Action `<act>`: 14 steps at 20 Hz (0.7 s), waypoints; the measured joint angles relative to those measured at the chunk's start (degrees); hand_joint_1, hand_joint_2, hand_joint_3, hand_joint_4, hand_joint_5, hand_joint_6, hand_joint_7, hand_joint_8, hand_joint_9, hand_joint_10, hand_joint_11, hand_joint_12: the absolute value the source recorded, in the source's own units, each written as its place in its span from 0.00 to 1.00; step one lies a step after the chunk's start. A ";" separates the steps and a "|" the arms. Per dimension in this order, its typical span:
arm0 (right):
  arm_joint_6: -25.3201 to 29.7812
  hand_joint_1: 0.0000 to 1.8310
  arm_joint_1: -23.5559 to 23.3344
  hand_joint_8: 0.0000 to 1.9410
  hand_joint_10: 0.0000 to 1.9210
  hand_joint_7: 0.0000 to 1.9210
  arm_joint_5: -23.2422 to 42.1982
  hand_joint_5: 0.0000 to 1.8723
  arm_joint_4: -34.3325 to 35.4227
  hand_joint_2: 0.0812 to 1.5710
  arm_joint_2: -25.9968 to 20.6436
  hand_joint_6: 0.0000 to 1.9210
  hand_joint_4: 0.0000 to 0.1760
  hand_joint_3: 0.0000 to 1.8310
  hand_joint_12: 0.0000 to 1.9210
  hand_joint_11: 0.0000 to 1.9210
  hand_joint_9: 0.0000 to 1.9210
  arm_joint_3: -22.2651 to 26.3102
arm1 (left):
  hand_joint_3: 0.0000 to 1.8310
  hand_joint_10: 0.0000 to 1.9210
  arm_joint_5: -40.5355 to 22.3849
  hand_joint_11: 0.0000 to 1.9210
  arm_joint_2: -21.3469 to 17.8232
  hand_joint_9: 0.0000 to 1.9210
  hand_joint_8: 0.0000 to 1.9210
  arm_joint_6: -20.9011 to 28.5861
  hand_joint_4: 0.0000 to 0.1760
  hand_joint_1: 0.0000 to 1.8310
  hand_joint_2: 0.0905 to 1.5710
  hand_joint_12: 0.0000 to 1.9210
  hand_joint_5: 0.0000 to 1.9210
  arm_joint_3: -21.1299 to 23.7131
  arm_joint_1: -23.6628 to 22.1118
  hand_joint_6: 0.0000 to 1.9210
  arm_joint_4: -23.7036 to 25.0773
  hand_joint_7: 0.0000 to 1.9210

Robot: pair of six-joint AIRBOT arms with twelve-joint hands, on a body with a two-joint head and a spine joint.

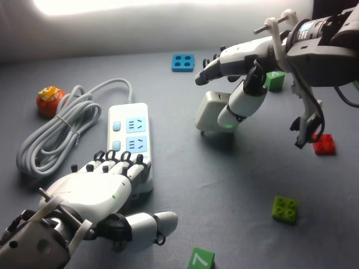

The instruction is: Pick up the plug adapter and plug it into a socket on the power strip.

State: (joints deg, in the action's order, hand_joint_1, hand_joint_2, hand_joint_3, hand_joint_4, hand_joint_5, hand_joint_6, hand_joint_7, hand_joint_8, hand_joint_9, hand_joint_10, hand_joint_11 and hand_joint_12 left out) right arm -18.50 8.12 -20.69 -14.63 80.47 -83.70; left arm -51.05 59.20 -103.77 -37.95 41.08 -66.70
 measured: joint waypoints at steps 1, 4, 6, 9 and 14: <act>0.09 0.59 0.24 0.00 0.01 0.06 0.00 0.11 0.04 0.66 0.24 0.00 0.00 0.00 0.30 0.00 0.05 -0.24 | 0.00 0.00 0.00 0.00 0.00 0.00 0.00 0.00 0.00 0.01 0.79 0.00 0.02 0.00 0.02 0.00 0.00 0.01; -0.20 0.59 1.14 0.00 0.00 0.06 0.20 0.11 0.02 0.67 1.31 0.00 0.00 0.00 0.29 0.00 0.04 -1.64 | 0.00 0.00 -0.09 0.01 0.00 0.00 0.00 0.02 0.00 0.02 0.78 0.00 0.02 0.15 0.17 0.00 -0.11 0.01; -1.11 0.58 1.46 0.00 0.00 0.06 0.35 0.11 0.00 0.67 2.16 0.00 0.00 0.00 0.30 0.00 0.05 -2.99 | 0.00 0.00 -0.11 0.00 0.00 0.00 0.00 0.02 0.00 0.02 0.78 0.00 0.01 0.22 0.17 0.00 -0.20 0.00; -1.86 0.59 1.46 0.00 0.00 0.07 1.05 0.11 0.00 0.67 2.82 0.00 0.00 0.00 0.31 0.00 0.05 -3.54 | 0.00 0.00 -0.20 0.00 0.00 0.00 0.00 0.02 0.00 0.00 0.78 0.00 0.01 0.28 0.17 0.00 -0.22 0.00; -1.81 0.57 2.54 0.00 0.01 0.09 1.60 0.12 0.04 0.66 4.28 0.00 0.00 0.00 0.35 0.00 0.08 -5.62 | 0.00 0.00 -0.48 0.00 0.00 0.00 0.00 0.02 0.00 0.03 0.78 0.00 0.02 0.81 0.17 0.00 -0.37 0.01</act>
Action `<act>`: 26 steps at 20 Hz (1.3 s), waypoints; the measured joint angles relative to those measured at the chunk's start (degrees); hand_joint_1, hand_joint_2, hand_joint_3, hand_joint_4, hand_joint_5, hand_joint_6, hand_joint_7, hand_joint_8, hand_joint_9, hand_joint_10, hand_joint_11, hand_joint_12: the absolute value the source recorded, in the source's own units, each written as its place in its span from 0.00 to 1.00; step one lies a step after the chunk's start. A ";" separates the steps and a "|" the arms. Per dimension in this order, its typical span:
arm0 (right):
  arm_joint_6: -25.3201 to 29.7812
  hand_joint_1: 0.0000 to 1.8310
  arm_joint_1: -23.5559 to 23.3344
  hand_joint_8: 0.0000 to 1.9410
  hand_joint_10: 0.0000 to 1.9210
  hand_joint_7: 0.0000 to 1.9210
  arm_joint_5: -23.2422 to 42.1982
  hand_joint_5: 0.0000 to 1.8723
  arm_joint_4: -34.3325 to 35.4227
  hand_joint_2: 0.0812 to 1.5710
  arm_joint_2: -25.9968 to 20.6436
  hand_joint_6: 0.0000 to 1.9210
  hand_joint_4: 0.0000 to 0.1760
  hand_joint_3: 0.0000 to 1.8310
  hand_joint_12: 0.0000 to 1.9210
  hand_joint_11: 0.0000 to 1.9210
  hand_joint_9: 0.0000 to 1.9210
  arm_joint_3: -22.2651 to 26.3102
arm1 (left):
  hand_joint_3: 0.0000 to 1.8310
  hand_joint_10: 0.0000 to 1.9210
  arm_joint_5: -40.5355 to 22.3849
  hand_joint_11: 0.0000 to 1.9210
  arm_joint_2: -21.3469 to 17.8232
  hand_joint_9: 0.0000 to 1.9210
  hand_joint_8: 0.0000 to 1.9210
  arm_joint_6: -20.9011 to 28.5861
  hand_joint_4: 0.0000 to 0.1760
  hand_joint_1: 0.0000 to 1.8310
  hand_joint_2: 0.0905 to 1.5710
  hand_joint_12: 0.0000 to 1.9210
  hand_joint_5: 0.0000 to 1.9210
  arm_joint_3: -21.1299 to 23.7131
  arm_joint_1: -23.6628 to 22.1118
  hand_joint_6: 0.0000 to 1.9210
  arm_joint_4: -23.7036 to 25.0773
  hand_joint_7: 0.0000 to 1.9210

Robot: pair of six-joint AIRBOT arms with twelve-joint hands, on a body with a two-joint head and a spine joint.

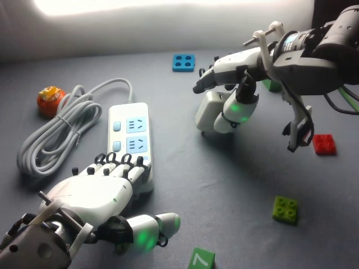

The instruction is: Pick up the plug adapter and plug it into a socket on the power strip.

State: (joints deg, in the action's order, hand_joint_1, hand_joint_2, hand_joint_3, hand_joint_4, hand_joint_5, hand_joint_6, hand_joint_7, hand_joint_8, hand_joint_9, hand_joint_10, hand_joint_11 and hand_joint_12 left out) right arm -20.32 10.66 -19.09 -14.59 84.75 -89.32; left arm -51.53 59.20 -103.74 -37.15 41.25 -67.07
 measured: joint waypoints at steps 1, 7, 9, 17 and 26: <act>-0.07 0.57 0.26 0.00 0.01 0.10 0.17 0.12 -0.09 0.66 0.00 0.00 0.00 0.00 0.36 0.00 0.08 -0.15 | 0.00 0.00 -0.04 0.01 0.00 0.00 0.00 0.00 0.00 0.03 0.78 0.00 0.02 0.02 0.00 0.00 -0.04 0.01; 0.02 0.59 0.42 0.01 0.01 0.14 0.66 0.16 -0.04 0.64 0.59 0.01 0.00 0.00 0.42 0.00 0.12 -0.52 | 0.00 0.00 -0.74 0.00 0.35 0.00 0.00 -0.07 0.00 0.02 0.78 0.00 0.00 0.13 0.00 0.00 -0.26 0.00; 0.37 0.59 0.42 0.00 0.01 0.13 0.85 0.15 -0.02 0.65 0.79 0.00 0.00 0.00 0.41 0.00 0.12 -0.61 | 0.00 0.00 -0.74 0.02 0.35 0.00 0.00 -0.09 0.00 0.03 0.77 0.01 0.02 0.15 0.00 0.00 -0.24 0.01; 0.42 0.59 0.42 0.01 0.01 0.18 0.85 0.20 -0.04 0.66 0.79 0.01 0.00 0.00 0.44 0.00 0.15 -0.92 | 0.00 0.00 -1.20 0.01 0.35 0.01 0.00 -0.09 0.00 0.01 0.78 0.01 0.01 0.55 0.02 0.00 -0.44 0.01; -0.07 0.60 0.85 0.01 0.04 0.43 0.81 0.41 -0.04 0.67 0.79 0.02 0.00 0.00 0.64 0.11 0.40 -0.98 | 0.00 0.00 -1.92 0.01 0.66 0.01 0.00 -0.13 0.00 0.01 0.78 0.01 0.01 0.79 0.72 0.00 0.09 0.01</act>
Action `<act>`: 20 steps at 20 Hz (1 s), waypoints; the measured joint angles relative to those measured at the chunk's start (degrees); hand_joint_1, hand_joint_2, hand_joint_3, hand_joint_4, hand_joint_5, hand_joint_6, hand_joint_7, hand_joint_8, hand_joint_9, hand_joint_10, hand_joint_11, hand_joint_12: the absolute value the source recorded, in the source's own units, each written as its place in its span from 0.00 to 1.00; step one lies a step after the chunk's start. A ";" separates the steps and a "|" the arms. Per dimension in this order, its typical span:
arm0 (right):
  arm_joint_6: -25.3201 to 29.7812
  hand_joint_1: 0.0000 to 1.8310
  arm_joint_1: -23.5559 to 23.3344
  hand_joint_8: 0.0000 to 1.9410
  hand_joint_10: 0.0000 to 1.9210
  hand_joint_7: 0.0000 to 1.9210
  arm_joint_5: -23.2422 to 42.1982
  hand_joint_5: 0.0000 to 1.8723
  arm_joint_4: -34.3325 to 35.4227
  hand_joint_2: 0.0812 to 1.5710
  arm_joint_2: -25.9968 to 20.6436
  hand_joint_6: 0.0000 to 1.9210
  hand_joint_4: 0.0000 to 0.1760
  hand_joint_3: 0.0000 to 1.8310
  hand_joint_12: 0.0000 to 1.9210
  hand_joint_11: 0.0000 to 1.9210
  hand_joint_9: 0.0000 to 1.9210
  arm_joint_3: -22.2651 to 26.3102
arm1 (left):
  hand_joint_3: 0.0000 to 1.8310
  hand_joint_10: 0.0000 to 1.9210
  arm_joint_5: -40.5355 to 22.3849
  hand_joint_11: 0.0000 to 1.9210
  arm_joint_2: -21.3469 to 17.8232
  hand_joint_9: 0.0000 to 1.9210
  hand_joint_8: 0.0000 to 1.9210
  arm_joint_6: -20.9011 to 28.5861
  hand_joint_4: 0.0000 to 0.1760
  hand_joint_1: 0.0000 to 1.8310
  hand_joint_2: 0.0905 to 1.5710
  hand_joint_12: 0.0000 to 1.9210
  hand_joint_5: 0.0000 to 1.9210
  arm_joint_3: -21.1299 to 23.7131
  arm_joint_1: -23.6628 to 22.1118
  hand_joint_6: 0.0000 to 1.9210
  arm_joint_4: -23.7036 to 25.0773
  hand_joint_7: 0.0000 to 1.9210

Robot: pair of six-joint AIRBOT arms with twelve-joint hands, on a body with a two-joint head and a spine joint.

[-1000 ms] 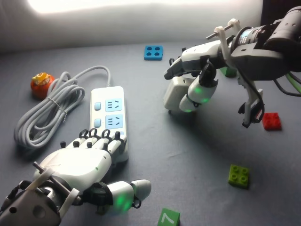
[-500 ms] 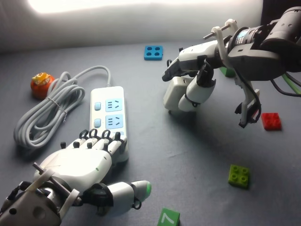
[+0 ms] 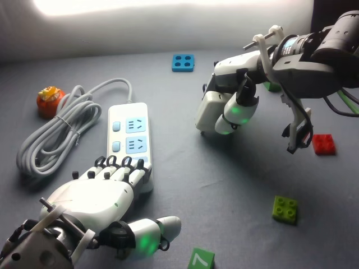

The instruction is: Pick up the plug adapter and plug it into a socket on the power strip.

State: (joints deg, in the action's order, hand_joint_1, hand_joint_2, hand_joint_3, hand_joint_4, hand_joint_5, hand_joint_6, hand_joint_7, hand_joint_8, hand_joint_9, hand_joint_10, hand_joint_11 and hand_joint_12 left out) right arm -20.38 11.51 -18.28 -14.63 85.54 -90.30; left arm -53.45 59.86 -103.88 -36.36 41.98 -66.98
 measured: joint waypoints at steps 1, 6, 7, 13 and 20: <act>-0.07 0.61 0.00 0.01 0.04 0.46 0.02 0.43 -0.02 0.67 0.00 0.02 0.00 0.00 0.63 0.15 0.43 0.00 | 0.00 0.00 -0.09 0.00 0.04 0.00 0.00 0.00 0.00 0.00 0.78 0.01 0.01 0.00 0.00 0.00 0.00 0.01; -0.39 0.62 -0.02 0.01 0.04 0.55 -0.11 0.47 -0.02 0.72 0.00 0.56 0.00 0.00 0.61 0.26 0.53 0.00 | 0.00 0.00 -0.44 0.00 0.35 0.00 0.00 0.04 0.00 0.00 0.78 0.00 0.00 0.00 0.00 0.00 -0.07 0.01; -0.39 0.65 -0.02 0.37 0.05 0.53 -0.09 0.49 -0.02 0.70 -0.02 0.56 0.00 0.00 0.62 0.29 0.57 0.00 | 0.00 0.00 -0.44 0.01 0.35 0.01 0.00 0.04 0.00 0.01 0.78 0.01 0.01 0.00 0.00 0.00 -0.07 0.02; -3.15 0.75 -0.28 0.51 0.61 0.53 -0.28 0.47 0.02 0.70 -0.98 0.59 0.00 0.00 0.64 0.30 0.45 0.61 | 0.01 0.00 -0.52 0.00 0.35 0.01 0.00 0.07 0.00 0.02 0.77 0.07 0.01 -0.07 -0.02 0.00 0.15 0.01; -2.60 0.66 -5.11 0.49 0.27 0.52 -4.83 0.49 0.04 0.70 -3.91 0.58 0.08 0.00 0.63 0.28 0.50 5.03 | 0.00 0.00 -0.66 0.00 0.35 0.03 0.00 0.09 0.00 0.02 0.77 0.12 0.03 -0.07 0.00 0.00 0.20 0.03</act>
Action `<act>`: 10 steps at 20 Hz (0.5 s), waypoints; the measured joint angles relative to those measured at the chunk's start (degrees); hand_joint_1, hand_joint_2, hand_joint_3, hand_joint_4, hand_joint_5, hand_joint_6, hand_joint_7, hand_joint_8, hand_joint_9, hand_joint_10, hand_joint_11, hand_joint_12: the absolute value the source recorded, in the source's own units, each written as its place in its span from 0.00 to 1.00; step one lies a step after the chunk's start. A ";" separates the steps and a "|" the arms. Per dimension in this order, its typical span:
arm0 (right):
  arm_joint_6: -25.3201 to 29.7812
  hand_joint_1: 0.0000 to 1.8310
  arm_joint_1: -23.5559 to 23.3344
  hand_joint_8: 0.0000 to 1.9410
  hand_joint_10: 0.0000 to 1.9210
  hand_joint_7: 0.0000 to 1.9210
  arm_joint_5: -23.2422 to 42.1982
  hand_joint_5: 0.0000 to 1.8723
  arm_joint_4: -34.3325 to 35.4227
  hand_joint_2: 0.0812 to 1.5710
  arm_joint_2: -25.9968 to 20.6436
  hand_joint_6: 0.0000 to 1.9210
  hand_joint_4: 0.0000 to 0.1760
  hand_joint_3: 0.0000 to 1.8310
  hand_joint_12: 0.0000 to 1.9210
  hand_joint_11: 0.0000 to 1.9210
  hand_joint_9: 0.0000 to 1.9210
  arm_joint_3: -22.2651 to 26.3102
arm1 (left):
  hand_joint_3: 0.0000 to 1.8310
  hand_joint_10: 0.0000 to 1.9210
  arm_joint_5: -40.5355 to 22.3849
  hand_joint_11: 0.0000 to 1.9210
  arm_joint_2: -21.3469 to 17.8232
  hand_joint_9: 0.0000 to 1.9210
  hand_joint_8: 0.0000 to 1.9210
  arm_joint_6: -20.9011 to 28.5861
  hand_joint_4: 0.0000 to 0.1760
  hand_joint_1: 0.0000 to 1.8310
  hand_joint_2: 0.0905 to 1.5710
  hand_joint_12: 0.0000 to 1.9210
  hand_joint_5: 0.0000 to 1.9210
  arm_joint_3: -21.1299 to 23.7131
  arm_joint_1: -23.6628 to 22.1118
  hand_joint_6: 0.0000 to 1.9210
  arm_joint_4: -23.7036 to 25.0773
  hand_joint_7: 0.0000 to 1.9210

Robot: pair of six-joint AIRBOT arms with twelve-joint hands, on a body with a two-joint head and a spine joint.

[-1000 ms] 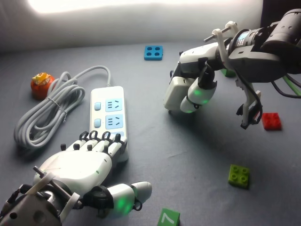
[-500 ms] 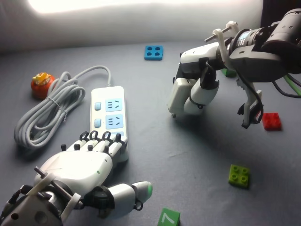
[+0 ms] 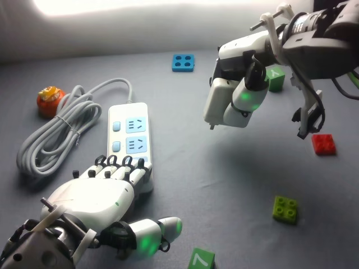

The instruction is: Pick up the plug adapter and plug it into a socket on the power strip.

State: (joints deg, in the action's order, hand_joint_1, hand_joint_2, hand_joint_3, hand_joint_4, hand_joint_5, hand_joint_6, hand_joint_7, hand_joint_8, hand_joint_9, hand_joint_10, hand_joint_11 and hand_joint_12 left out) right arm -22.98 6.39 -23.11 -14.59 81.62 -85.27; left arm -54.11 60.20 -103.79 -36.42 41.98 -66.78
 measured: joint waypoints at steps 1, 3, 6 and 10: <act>0.04 0.66 -0.85 0.49 0.26 0.52 -1.29 0.49 0.09 0.70 -0.15 0.59 0.10 0.00 0.64 0.27 0.50 0.66 | 0.00 0.00 -0.02 0.00 0.00 0.02 0.00 -0.02 0.00 0.01 0.77 0.12 0.02 0.00 0.00 0.00 0.02 0.02; 0.94 0.66 -3.34 0.49 0.24 0.52 -3.45 0.47 -2.56 0.71 -0.42 0.60 0.08 0.00 0.64 0.28 0.51 1.88 | 0.00 0.00 -0.04 0.00 0.00 0.02 0.00 -0.02 0.00 0.03 0.77 0.10 0.02 0.00 0.00 0.00 0.00 0.02; 8.31 0.66 -6.88 0.49 0.22 0.52 -6.86 0.47 -18.01 0.71 0.92 0.60 0.07 0.00 0.64 0.29 0.52 3.13 | 0.00 0.00 -0.04 0.00 0.00 0.03 0.00 -0.02 0.00 0.04 0.76 0.10 0.03 0.00 -0.02 0.00 0.07 0.03; 17.27 0.66 -8.50 0.49 0.20 0.52 -11.91 0.48 -30.82 0.71 3.69 0.60 0.08 0.00 0.63 0.29 0.52 6.21 | 0.00 0.00 -0.04 0.00 0.00 0.02 0.00 -0.02 0.00 0.03 0.76 0.10 0.03 0.00 -0.13 0.00 -0.11 0.02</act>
State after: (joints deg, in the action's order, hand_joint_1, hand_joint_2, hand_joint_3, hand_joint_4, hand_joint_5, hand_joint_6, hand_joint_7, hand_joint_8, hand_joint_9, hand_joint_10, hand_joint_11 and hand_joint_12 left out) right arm -5.72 -2.11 -35.03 -45.41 85.32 -79.07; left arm -54.15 60.20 -103.81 -36.42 41.85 -66.89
